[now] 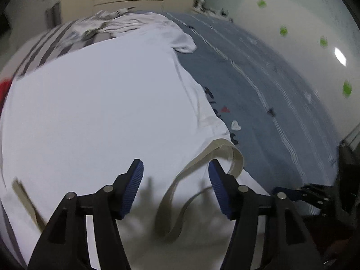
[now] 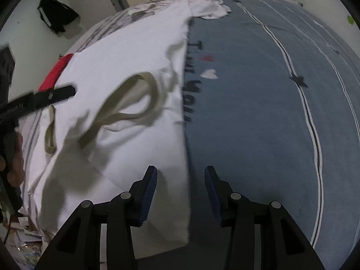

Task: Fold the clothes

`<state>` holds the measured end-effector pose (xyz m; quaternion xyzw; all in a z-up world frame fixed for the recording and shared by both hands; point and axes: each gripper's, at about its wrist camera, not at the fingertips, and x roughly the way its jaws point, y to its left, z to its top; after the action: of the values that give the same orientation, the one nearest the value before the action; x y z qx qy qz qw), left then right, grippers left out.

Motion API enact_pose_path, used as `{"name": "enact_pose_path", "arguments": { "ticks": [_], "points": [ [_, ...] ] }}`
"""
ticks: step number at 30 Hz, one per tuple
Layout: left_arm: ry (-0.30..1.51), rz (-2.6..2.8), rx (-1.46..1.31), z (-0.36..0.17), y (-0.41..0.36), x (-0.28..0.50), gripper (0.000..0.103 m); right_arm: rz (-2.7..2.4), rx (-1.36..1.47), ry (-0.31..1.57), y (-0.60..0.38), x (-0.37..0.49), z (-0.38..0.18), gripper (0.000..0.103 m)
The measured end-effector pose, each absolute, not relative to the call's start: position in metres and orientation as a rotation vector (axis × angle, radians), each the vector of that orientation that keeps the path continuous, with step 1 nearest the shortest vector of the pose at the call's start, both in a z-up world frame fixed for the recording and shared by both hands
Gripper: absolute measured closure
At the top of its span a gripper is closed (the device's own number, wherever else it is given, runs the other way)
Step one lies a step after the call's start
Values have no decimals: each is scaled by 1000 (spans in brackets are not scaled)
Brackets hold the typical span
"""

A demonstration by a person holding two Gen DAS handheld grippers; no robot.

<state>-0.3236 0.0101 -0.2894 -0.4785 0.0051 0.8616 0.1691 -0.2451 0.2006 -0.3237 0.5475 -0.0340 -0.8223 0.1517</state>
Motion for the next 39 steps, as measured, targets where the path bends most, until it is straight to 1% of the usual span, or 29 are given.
{"name": "enact_pose_path", "arguments": {
  "ticks": [2, 3, 5, 7, 8, 9, 10, 11, 12, 13, 14, 17, 19, 20, 21, 22, 23, 24, 25, 26, 30, 31, 33, 34, 35, 37, 38, 39],
  "points": [
    [53, 2415, -1383, -299, 25, -333, 46, -2355, 1581, -105, 207, -243, -326, 63],
    [39, 2381, -1392, -304, 29, -337, 46, -2352, 1586, -108, 210, -243, -327, 63],
    [19, 2347, -1411, -313, 34, -346, 54, -2346, 1596, -115, 217, -241, -330, 63],
    [14, 2317, -1425, -320, 39, -351, 80, -2340, 1606, -123, 224, -239, -332, 63],
    [13, 2301, -1424, -322, 43, -350, 87, -2338, 1611, -126, 227, -238, -334, 66],
    [-11, 2297, -1404, -321, 41, -351, 95, -2331, 1610, -128, 229, -238, -335, 71],
    [-45, 2303, -1397, -320, 36, -351, 99, -2330, 1614, -121, 231, -237, -336, 85],
    [-141, 2328, -1402, -317, 22, -352, 100, -2332, 1620, -111, 233, -237, -337, 94],
    [-241, 2351, -1406, -314, 8, -352, 100, -2331, 1623, -110, 235, -237, -338, 95],
    [-402, 2375, -1431, -316, -16, -353, 100, -2331, 1626, -113, 238, -236, -338, 98],
    [-510, 2380, -1457, -320, -31, -354, 100, -2331, 1630, -117, 241, -236, -339, 101],
    [-853, 2342, -1649, -354, -83, -356, 100, -2333, 1650, -119, 250, -235, -342, 103],
    [-1016, 2270, -1656, -365, -103, -354, 98, -2335, 1664, -124, 256, -235, -343, 103],
    [-985, 2272, -1656, -362, -102, -355, 96, -2338, 1668, -128, 259, -235, -343, 103],
    [-951, 2274, -1657, -359, -102, -355, 89, -2339, 1670, -134, 260, -234, -343, 103],
    [-907, 2281, -1646, -355, -96, -355, 76, -2342, 1664, -137, 261, -234, -341, 103],
    [-863, 2287, -1635, -350, -90, -355, 68, -2345, 1656, -140, 261, -234, -339, 103],
    [-819, 2293, -1623, -345, -85, -354, 54, -2347, 1642, -147, 260, -234, -336, 103],
    [-775, 2298, -1611, -341, -79, -354, 48, -2349, 1626, -155, 259, -235, -333, 102],
    [-778, 2297, -1606, -337, -77, -353, 47, -2350, 1610, -164, 257, -235, -329, 99],
    [-793, 2330, -1582, -325, -82, -342, 47, -2329, 1542, -158, 238, -231, -309, 98],
    [-799, 2347, -1567, -322, -85, -337, 47, -2319, 1522, -146, 231, -228, -304, 97],
    [-811, 2363, -1558, -317, -97, -325, 47, -2302, 1487, -101, 217, -221, -295, 88],
    [-818, 2368, -1556, -316, -104, -320, 47, -2297, 1472, -60, 209, -218, -292, 81],
    [-804, 2383, -1552, -314, -108, -314, 47, -2301, 1471, -10, 201, -216, -293, 70],
    [-777, 2414, -1544, -309, -118, -302, 47, -2314, 1482, 84, 191, -212, -299, 58],
    [-769, 2429, -1534, -306, -125, -297, 47, -2323, 1495, 110, 188, -209, -303, 54],
    [-762, 2444, -1523, -303, -133, -291, 47, -2332, 1509, 133, 186, -206, -307, 54]
  ]
}}
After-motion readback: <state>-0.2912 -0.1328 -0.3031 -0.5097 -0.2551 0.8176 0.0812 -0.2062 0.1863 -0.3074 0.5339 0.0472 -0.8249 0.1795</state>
